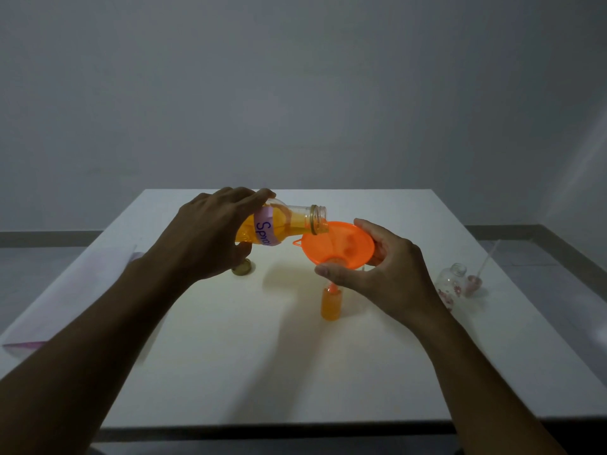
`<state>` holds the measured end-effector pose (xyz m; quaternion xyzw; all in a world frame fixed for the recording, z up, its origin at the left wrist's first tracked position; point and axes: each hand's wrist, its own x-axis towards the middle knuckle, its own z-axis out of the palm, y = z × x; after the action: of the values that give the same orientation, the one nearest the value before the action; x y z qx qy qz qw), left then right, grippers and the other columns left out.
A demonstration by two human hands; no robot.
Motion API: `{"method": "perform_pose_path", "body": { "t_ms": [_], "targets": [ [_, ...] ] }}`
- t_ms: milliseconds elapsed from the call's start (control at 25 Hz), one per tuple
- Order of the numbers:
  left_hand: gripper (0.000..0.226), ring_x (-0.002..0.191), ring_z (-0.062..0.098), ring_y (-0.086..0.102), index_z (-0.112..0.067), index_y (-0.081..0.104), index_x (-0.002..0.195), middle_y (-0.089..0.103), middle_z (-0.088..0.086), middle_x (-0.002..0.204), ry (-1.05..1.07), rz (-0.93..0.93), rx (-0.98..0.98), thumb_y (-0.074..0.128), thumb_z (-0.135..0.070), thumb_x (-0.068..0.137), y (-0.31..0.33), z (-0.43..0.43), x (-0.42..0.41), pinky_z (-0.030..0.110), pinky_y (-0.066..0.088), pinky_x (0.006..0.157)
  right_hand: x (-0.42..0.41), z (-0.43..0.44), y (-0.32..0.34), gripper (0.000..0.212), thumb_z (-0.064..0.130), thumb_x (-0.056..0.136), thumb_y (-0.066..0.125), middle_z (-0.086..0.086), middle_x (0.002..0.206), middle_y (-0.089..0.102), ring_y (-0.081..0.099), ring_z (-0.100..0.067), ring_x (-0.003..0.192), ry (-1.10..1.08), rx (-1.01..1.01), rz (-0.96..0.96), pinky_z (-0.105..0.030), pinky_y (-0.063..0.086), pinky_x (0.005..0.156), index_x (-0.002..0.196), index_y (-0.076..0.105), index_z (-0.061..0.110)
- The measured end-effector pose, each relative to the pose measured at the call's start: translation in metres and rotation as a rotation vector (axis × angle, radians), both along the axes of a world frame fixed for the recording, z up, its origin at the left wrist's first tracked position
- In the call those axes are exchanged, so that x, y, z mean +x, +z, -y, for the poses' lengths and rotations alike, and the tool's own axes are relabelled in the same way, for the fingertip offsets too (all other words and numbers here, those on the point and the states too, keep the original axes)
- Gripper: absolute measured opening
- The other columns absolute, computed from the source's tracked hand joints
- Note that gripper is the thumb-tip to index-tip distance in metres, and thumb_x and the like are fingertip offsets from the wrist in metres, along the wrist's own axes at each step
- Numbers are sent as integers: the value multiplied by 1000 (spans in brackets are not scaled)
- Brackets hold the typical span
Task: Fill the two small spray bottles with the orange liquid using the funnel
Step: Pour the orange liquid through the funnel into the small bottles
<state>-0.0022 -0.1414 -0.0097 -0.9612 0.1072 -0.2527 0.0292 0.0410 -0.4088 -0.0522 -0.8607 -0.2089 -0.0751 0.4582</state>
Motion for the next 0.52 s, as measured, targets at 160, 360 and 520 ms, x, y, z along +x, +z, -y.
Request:
{"method": "perform_pose_path", "body": {
  "t_ms": [160,360,520],
  "targets": [
    [82,107,29,60,-23,43,141,60,4,129,3,-12,-3,79,-22,67,-1,0,1,40,52,80,0,1,-1,111,72,52,76,3,146,54,59,-19,123,2,1,-5,-31,54,92,148,45,25],
    [82,107,30,61,-22,42,140,61,4,128,5,-2,-31,80,-21,67,-4,0,-2,40,53,80,0,0,1,112,72,52,74,3,147,52,58,-20,125,8,-2,-2,-32,54,93,148,44,24],
    [84,110,28,59,-24,38,142,59,3,131,26,-20,-114,80,-25,70,-8,2,-4,40,54,80,0,0,3,113,73,51,74,3,148,52,57,-20,125,6,9,2,-35,55,94,148,45,24]
  ]
}}
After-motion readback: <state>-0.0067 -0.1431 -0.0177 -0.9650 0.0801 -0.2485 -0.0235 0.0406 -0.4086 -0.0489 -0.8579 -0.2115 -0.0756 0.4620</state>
